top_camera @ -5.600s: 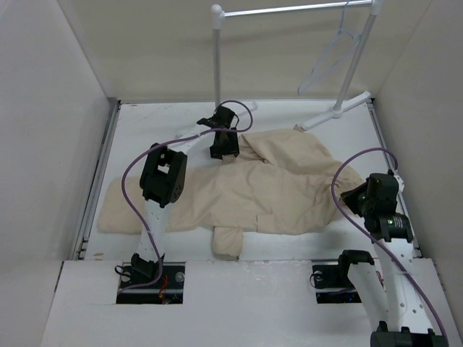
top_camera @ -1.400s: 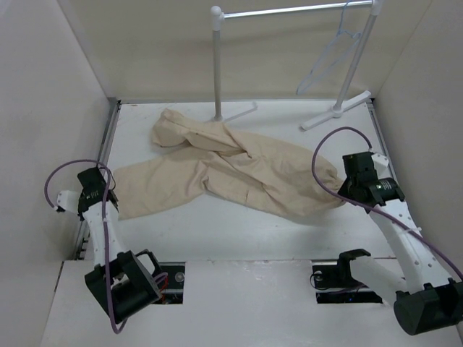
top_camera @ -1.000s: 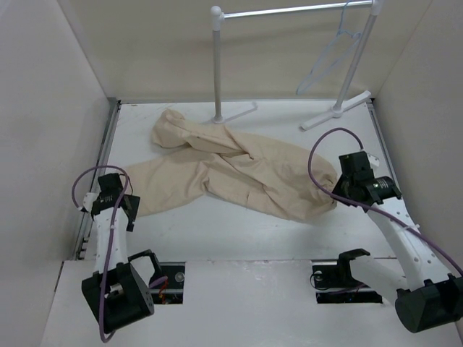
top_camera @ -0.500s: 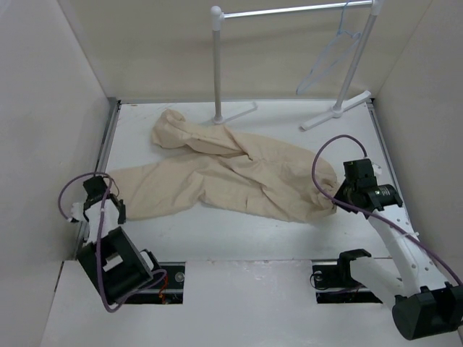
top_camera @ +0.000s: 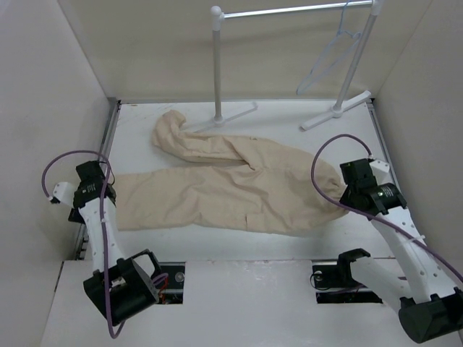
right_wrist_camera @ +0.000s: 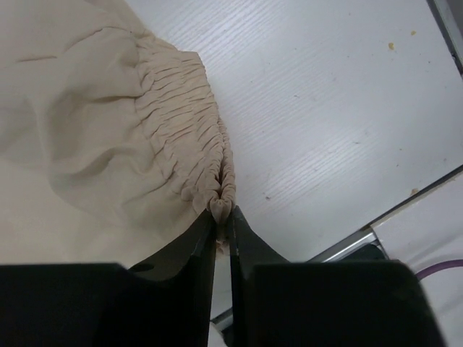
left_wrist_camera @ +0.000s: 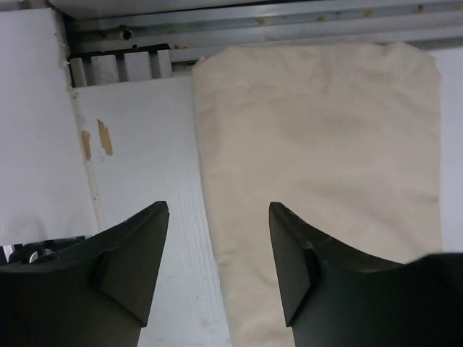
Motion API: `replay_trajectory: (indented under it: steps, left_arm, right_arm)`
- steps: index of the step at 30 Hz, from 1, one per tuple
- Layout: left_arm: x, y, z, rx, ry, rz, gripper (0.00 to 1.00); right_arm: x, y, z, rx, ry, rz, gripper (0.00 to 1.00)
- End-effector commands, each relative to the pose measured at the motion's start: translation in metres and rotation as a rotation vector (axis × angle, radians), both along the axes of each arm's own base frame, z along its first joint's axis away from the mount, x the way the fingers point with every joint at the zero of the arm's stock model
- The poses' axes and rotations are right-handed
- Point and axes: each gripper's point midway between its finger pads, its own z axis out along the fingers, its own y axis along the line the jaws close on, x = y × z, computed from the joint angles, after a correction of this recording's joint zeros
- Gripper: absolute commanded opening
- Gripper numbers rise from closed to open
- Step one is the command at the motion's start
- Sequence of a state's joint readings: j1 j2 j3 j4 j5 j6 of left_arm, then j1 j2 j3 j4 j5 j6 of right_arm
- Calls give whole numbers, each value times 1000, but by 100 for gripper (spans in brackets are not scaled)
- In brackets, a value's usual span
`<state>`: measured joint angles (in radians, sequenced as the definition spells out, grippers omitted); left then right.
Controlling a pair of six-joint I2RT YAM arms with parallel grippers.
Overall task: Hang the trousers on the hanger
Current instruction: Flatten out the trousers at the center of the board.
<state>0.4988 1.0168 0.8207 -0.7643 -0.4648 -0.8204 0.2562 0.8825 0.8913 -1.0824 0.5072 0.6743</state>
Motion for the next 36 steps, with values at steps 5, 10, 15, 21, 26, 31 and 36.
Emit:
replay_trajectory:
  steps: [5,10,15,21,26,31,36]
  left_arm:
    - [115,-57,61,-22,-210,-304,59]
    - [240,-120,76,-89,-312,-554,62]
    - [342,-158,79,-199,-388,-747,61]
    - [409,-158,62,-133,-325,-850,59]
    - [428,-177,35,-112,-257,-949,57]
    - [437,-199,11,-85,-219,-1044,57]
    - [432,-207,0,-53,-171,-1048,22]
  right_arm:
    - [3,-9,44,31,-131,-41,63]
    - [25,-4,80,88,-270,-37,69]
    - [57,52,79,277,-310,163,5]
    - [64,92,57,392,-275,213,31]
    - [66,101,35,397,-237,209,47]
    - [72,107,28,402,-225,227,50]
    - [75,113,26,407,-219,257,50]
